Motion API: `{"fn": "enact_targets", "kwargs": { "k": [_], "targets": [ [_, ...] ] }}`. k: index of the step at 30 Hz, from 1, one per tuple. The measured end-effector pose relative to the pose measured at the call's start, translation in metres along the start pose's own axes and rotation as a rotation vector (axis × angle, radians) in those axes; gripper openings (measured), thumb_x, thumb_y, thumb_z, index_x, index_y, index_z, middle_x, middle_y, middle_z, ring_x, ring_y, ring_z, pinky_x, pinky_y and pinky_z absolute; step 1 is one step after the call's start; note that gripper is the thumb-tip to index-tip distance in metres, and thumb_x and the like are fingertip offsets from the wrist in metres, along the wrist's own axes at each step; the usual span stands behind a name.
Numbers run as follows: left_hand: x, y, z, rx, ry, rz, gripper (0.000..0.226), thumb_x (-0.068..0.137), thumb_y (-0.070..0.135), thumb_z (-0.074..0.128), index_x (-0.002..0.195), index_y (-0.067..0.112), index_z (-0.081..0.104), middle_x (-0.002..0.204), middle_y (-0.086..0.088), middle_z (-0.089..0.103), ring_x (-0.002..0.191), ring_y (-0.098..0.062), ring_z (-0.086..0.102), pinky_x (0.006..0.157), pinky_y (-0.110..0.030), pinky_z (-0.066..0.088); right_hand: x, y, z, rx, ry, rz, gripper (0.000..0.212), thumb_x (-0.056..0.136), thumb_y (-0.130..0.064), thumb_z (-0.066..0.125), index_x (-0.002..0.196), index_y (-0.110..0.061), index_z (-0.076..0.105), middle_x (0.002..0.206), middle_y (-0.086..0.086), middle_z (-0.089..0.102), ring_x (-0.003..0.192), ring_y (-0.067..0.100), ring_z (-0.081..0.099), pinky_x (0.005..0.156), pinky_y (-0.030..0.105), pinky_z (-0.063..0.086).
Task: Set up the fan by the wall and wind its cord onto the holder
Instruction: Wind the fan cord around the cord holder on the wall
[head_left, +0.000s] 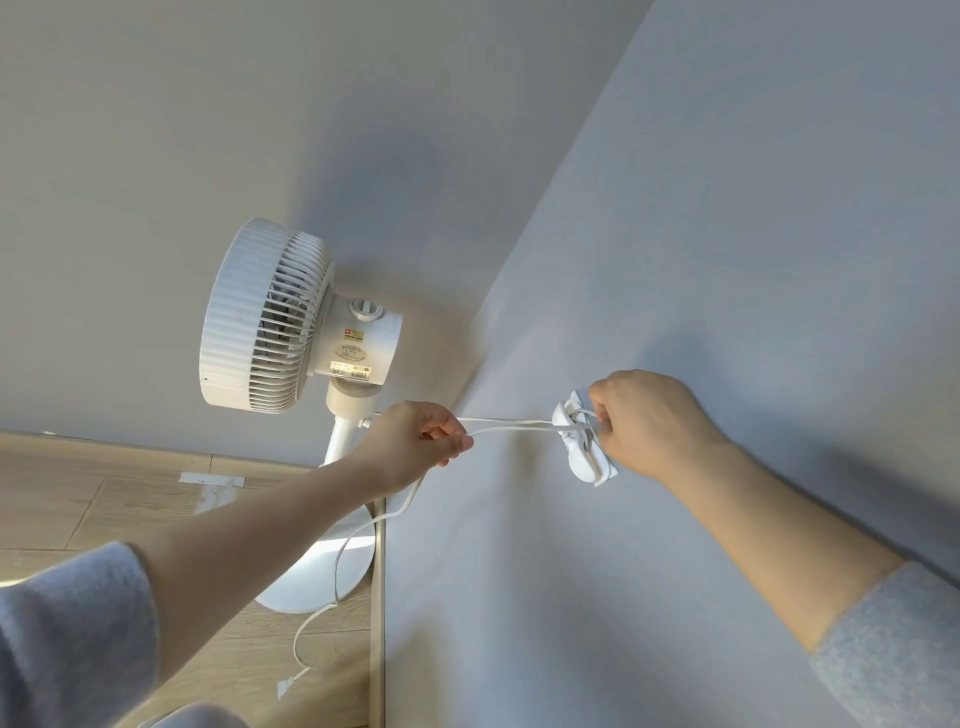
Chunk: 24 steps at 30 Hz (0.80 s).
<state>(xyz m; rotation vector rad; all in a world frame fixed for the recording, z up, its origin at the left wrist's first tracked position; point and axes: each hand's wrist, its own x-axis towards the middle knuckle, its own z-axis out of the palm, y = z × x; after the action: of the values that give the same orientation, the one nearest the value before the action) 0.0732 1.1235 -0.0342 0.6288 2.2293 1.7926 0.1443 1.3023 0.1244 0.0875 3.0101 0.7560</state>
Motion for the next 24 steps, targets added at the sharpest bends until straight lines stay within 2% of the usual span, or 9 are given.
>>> {"fn": "enact_targets", "kwargs": {
  "k": [4, 7, 9, 11, 14, 17, 20, 24],
  "targets": [
    [-0.004, 0.0, 0.005, 0.016, -0.007, 0.003, 0.015, 0.083, 0.027, 0.068, 0.07, 0.02, 0.065, 0.062, 0.005, 0.064, 0.05, 0.002, 0.055, 0.059, -0.014, 0.047, -0.013, 0.0, -0.002, 0.003, 0.004, -0.013, 0.013, 0.076, -0.011, 0.051, 0.07, -0.02, 0.046, 0.078, -0.002, 0.048, 0.072, 0.023, 0.045, 0.062, 0.027, 0.034],
    [-0.009, 0.002, 0.006, -0.001, -0.01, 0.004, 0.015, 0.082, 0.028, 0.068, 0.069, 0.021, 0.066, 0.063, 0.003, 0.064, 0.05, 0.001, 0.054, 0.06, -0.017, 0.047, -0.022, 0.001, -0.005, 0.014, 0.013, 0.008, 0.025, 0.075, -0.01, 0.054, 0.058, -0.022, 0.039, 0.077, -0.002, 0.049, 0.072, 0.023, 0.046, 0.062, 0.028, 0.034],
    [-0.013, 0.004, 0.006, 0.001, -0.021, 0.014, 0.016, 0.082, 0.029, 0.068, 0.069, 0.022, 0.065, 0.062, 0.003, 0.064, 0.051, 0.0, 0.054, 0.061, -0.019, 0.047, -0.028, 0.002, -0.005, -0.004, 0.035, 0.003, 0.011, 0.079, -0.011, 0.053, 0.072, -0.02, 0.055, 0.084, 0.002, 0.057, 0.076, 0.024, 0.049, 0.063, 0.028, 0.035],
    [-0.016, 0.006, 0.006, -0.016, -0.031, 0.016, 0.015, 0.082, 0.029, 0.068, 0.07, 0.021, 0.066, 0.064, 0.002, 0.064, 0.053, -0.002, 0.054, 0.064, -0.021, 0.047, -0.032, 0.003, -0.002, -0.052, 0.061, -0.009, 0.014, 0.084, -0.012, 0.051, 0.092, -0.014, 0.062, 0.095, 0.004, 0.064, 0.085, 0.025, 0.057, 0.064, 0.028, 0.036],
    [-0.024, 0.006, 0.007, -0.013, -0.074, -0.004, 0.014, 0.082, 0.029, 0.069, 0.075, 0.016, 0.07, 0.066, 0.0, 0.064, 0.055, -0.003, 0.054, 0.063, -0.019, 0.046, -0.04, -0.001, 0.008, -0.128, 0.051, -0.018, 0.014, 0.088, -0.013, 0.051, 0.097, -0.015, 0.061, 0.091, 0.003, 0.059, 0.096, 0.025, 0.06, 0.063, 0.029, 0.034],
    [-0.037, 0.001, 0.008, -0.032, -0.172, -0.051, 0.01, 0.082, 0.025, 0.069, 0.074, 0.019, 0.072, 0.062, 0.008, 0.064, 0.057, -0.006, 0.054, 0.058, -0.011, 0.045, -0.05, -0.008, 0.024, -0.191, 0.036, -0.05, 0.019, 0.087, -0.006, 0.052, 0.101, -0.016, 0.06, 0.093, 0.003, 0.058, 0.097, 0.024, 0.058, 0.061, 0.03, 0.031],
    [-0.051, -0.007, 0.012, -0.067, -0.263, -0.094, 0.017, 0.085, 0.019, 0.065, 0.07, 0.022, 0.07, 0.061, 0.01, 0.065, 0.059, -0.006, 0.056, 0.061, -0.016, 0.048, -0.056, -0.013, 0.036, -0.186, 0.04, -0.048, 0.033, 0.083, 0.004, 0.049, 0.108, -0.015, 0.058, 0.105, 0.003, 0.062, 0.098, 0.025, 0.057, 0.061, 0.03, 0.032],
    [-0.061, -0.012, 0.022, -0.105, -0.32, -0.128, 0.016, 0.086, 0.022, 0.064, 0.072, 0.019, 0.071, 0.064, 0.007, 0.068, 0.058, -0.005, 0.058, 0.064, -0.021, 0.05, -0.062, -0.016, 0.043, -0.172, 0.043, -0.023, 0.043, 0.081, 0.006, 0.047, 0.118, -0.014, 0.057, 0.106, 0.004, 0.062, 0.097, 0.026, 0.056, 0.062, 0.03, 0.034]
  ]
}}
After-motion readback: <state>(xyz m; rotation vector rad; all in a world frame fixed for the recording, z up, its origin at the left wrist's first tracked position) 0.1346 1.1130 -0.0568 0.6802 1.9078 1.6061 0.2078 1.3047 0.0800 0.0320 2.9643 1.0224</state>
